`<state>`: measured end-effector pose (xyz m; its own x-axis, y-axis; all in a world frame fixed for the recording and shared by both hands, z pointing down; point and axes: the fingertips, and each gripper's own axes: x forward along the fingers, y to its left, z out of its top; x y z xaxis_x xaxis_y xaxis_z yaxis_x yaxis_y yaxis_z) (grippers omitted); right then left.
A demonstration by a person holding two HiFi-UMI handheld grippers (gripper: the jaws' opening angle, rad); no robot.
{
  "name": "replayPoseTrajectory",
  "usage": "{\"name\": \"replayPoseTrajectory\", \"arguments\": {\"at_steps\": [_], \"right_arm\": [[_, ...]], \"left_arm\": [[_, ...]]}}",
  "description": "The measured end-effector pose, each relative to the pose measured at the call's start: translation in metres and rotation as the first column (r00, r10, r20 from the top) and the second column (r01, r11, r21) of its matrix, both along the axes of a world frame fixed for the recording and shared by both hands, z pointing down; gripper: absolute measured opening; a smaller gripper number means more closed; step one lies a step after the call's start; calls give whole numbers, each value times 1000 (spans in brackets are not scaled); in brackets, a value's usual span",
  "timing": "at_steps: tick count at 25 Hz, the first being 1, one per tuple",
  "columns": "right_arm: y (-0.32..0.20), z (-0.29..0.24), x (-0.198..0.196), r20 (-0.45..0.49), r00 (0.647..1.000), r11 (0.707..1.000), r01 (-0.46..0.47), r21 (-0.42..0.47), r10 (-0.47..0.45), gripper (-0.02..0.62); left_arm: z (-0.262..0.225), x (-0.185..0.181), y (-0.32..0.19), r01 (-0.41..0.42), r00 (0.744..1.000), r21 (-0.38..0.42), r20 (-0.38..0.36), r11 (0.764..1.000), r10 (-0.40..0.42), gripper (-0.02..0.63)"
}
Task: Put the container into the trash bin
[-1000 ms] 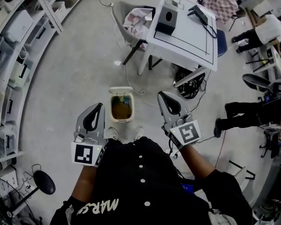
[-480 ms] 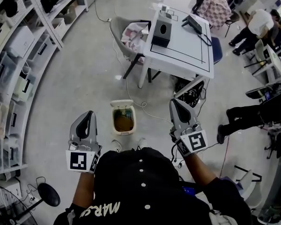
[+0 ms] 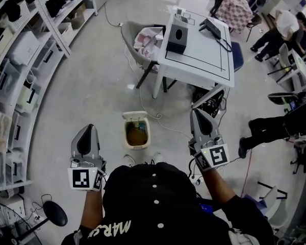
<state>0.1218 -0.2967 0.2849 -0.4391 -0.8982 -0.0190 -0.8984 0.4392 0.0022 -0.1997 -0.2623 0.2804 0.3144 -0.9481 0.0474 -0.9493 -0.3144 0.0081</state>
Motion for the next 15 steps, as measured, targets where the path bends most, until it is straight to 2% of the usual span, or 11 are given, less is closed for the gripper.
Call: {"name": "replayPoseTrajectory", "arguments": {"at_steps": [7, 15], "right_arm": [[-5, -5, -8, 6, 1000, 1000, 16, 11, -16, 25], [-7, -4, -13, 10, 1000, 1000, 24, -7, -24, 25]], "left_arm": [[-2, -15, 4, 65, 998, 22, 25, 998, -66, 2], [0, -7, 6, 53, 998, 27, 31, 998, -54, 2]]}}
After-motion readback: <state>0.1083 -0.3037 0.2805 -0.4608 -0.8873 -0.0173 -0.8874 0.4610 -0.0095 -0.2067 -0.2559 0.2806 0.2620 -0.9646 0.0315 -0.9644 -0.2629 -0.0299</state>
